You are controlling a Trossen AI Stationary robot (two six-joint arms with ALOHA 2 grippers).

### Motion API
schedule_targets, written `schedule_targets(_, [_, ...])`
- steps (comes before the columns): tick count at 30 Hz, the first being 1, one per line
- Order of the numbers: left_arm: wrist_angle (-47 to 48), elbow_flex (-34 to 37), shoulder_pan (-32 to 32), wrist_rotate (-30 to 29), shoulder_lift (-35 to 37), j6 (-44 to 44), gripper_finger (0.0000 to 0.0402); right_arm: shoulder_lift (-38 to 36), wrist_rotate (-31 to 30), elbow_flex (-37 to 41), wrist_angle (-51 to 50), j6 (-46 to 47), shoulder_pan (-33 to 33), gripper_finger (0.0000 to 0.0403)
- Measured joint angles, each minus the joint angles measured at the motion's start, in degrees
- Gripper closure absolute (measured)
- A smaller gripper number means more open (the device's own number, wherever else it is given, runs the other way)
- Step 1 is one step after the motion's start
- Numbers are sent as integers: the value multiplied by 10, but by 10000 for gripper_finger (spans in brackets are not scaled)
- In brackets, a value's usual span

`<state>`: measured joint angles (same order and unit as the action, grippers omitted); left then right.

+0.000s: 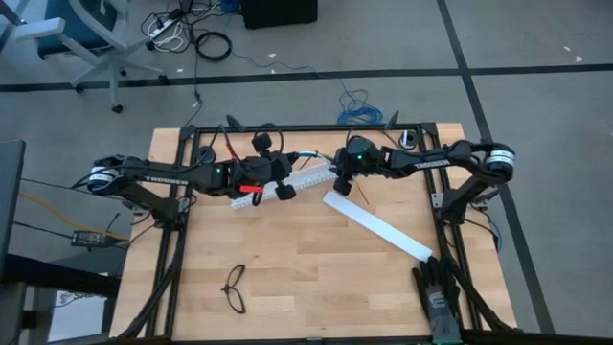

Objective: Ziptie cables
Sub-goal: Put the zip-tied cables in the white cable duct

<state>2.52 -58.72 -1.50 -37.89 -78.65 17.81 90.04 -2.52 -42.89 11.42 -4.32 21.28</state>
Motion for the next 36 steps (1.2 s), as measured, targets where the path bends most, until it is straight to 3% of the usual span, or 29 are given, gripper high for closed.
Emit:
schedule_targets(3, [-16,0,0,3,0,2,356,47,16,0,20,3,-1,327])
schedule_targets(9, [21,0,-1,-14,1,0,356,79,7,-2,43,5,-4,393])
schedule_targets(17, [76,-1,-7,-30,28,-4,356,0,5,2,2,-12,-3,400])
schedule_targets(22, [148,-2,-20,-32,50,-31,356,-46,35,1,-17,-14,9,402])
schedule_targets(31, [294,-2,-44,-12,49,-110,356,-50,54,-3,-34,-24,36,402])
schedule_targets(36, [362,2,-55,-51,50,-136,356,-49,28,-7,-78,-42,43,402])
